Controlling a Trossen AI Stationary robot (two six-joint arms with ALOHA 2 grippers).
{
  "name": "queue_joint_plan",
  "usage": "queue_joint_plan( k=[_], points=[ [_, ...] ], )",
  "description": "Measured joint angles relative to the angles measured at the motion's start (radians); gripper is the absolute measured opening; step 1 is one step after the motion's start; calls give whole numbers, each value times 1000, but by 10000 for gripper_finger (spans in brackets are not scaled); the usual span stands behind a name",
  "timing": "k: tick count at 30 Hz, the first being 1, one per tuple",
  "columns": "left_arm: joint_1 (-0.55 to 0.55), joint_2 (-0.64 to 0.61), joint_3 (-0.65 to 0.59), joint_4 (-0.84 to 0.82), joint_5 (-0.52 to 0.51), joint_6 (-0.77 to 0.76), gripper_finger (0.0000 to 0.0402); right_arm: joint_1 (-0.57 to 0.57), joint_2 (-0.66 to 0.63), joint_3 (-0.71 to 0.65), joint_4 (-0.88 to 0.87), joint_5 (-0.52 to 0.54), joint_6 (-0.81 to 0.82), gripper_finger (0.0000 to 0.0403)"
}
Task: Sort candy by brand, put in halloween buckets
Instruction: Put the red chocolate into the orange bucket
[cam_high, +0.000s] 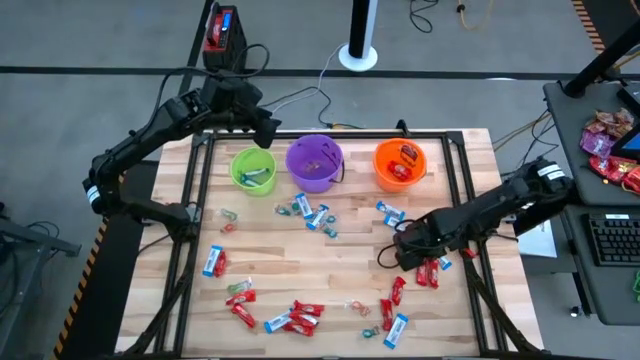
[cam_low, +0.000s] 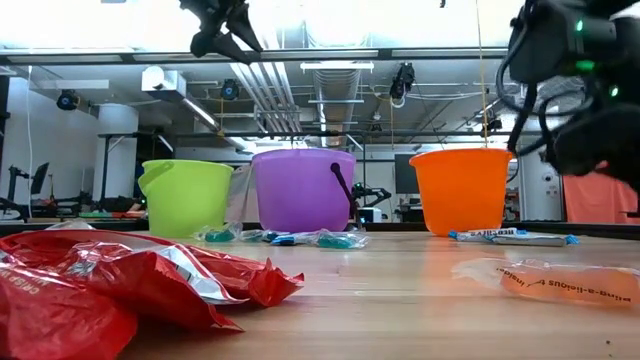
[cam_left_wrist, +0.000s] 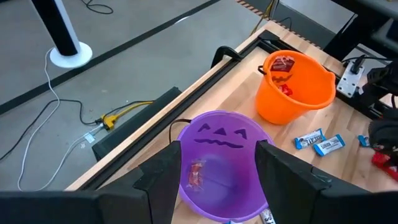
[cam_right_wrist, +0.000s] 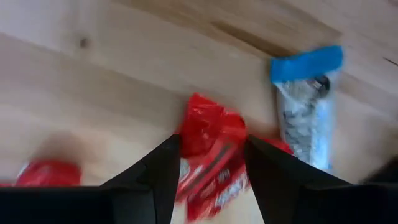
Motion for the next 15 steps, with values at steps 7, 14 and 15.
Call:
queue_joint_plan(
  k=[7,14,15],
  points=[
    [0,0,0,-1,-6,12,187,-1,95,-8,96,-13,-50,163],
    [0,0,0,-2,-43,31,187,-1,80,31,99,39,-103,88],
    [0,0,0,-3,-51,37,187,-1,71,32,108,53,-107,74]
  ],
)
